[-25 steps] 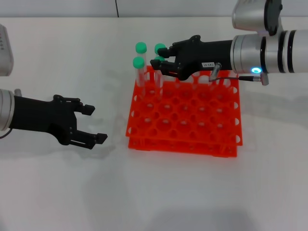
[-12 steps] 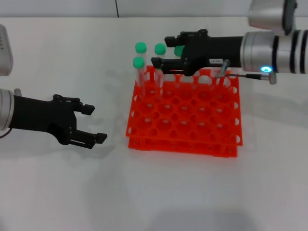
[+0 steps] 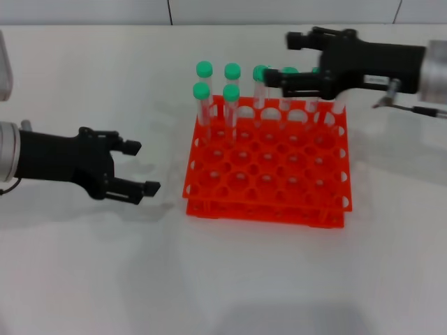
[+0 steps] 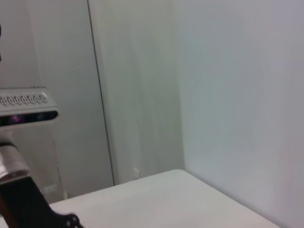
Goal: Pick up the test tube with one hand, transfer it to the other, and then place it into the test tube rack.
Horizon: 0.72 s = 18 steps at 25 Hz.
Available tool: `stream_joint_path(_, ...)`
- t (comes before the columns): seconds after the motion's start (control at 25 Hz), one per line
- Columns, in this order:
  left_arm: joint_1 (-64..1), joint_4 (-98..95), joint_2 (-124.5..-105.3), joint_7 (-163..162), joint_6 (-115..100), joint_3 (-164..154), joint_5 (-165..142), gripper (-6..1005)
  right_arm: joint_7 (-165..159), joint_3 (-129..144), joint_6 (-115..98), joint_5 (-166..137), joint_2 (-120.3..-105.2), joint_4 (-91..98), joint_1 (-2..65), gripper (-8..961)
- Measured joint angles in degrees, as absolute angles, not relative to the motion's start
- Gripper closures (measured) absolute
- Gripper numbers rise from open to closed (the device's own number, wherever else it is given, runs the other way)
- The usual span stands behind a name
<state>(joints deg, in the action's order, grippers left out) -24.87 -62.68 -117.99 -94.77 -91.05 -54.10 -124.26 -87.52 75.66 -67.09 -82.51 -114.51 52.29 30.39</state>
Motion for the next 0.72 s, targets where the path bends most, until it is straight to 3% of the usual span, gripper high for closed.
stream_joint_path(0.52,-24.3,-63.2,-118.14,-92.4,-91.0,-49.8,-115.2,124,-88.8,69.0,-74.5,-93.4,-111.3,54.4,26.9,98)
stream_joint_path(0.72,-24.2,-63.0,-118.21,-91.9,-91.0,-49.0,-113.6,123,-89.4,65.8,-77.4,-95.6,-110.82,54.4,26.6,101)
